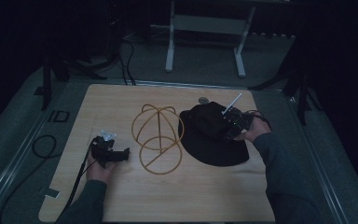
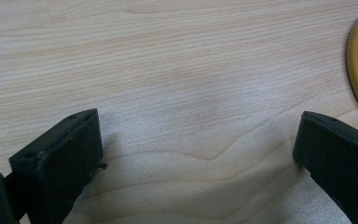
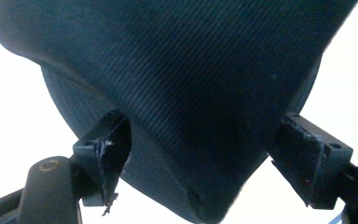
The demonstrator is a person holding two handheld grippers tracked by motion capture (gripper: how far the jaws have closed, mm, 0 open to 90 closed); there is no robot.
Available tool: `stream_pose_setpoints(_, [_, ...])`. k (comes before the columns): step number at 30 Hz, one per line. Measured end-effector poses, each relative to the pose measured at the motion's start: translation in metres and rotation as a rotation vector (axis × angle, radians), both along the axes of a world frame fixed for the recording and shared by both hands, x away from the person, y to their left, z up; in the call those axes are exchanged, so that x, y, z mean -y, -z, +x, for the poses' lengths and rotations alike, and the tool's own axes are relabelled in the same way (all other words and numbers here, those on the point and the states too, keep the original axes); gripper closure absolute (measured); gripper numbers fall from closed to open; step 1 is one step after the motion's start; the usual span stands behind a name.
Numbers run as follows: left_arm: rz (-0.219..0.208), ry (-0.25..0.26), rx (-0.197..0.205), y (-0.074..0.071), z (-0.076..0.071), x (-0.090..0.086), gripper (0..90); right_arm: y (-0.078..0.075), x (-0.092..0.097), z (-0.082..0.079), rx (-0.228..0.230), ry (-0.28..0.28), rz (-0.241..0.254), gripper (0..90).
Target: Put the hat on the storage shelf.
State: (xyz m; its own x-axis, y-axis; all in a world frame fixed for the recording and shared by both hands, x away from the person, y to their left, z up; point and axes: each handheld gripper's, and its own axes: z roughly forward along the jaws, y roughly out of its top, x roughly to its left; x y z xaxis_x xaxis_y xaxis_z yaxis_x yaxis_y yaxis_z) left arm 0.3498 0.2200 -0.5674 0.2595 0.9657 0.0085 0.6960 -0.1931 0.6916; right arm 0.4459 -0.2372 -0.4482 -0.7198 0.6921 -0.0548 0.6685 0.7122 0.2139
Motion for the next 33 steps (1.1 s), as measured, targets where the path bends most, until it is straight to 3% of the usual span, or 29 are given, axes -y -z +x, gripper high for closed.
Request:
stream_pose_setpoints(10, [-0.001,0.0,0.0,0.0,0.0,0.0,1.6,0.01,-0.006,0.009,-0.049,0.005,-0.013,27.2])
stream_pose_setpoints(16, [0.0,0.0,0.0,0.0,0.0,0.0,1.6,0.01,-0.014,0.013,-0.094,0.004,-0.03,43.5])
stream_pose_setpoints(23, [0.0,0.0,0.0,0.0,0.0,0.0,1.6,0.013,-0.022,0.013,-0.096,-0.004,-0.073,56.7])
stream_pose_setpoints(24, [0.0,0.0,0.0,0.0,0.0,0.0,1.6,0.015,-0.024,0.014,-0.101,-0.012,-0.087,62.0])
stream_pose_setpoints(33, [0.0,0.0,0.0,0.0,0.0,0.0,1.6,0.017,-0.035,0.012,-0.111,-0.069,-0.137,79.8])
